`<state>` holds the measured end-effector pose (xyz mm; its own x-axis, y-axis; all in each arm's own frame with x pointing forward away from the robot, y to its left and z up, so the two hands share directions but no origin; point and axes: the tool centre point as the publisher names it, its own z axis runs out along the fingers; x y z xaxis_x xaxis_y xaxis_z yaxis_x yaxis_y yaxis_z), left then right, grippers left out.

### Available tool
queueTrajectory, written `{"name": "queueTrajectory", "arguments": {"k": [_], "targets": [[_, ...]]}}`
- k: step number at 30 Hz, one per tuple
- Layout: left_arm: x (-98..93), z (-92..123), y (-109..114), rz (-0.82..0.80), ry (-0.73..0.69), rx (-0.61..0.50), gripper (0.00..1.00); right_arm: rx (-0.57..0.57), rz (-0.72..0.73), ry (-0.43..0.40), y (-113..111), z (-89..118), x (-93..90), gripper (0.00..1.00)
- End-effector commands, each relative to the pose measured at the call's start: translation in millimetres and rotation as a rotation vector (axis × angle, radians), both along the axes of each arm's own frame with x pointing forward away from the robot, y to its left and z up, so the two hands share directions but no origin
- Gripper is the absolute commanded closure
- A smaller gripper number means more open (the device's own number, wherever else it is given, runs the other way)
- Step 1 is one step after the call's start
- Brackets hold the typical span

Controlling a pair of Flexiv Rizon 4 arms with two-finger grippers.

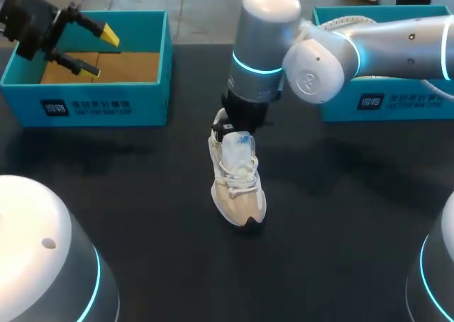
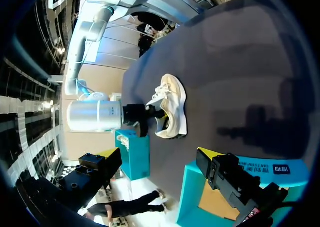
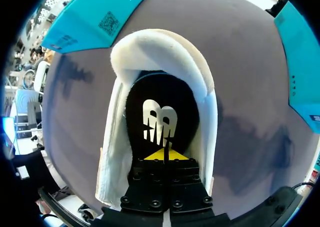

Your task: Take the shoe out of the shoebox, open the shoe tongue, remove and reinsert the insole, then place the shoe into the shoebox

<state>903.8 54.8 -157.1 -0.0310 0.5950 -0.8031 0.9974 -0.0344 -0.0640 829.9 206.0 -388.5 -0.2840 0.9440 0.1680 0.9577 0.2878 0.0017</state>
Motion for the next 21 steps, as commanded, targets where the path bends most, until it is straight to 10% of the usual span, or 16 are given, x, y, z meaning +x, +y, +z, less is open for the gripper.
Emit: {"name": "queueTrajectory", "arguments": {"k": [1,21], "targets": [[3.4,5,3,0.007,-0.006,0.009,0.00,-0.016,-0.002,-0.017,1,4,1.9,1.00],[3.8,7,4,0.023,-0.015,0.002,0.00,0.003,0.053,-0.046,17,6,32.0,1.00]]}}
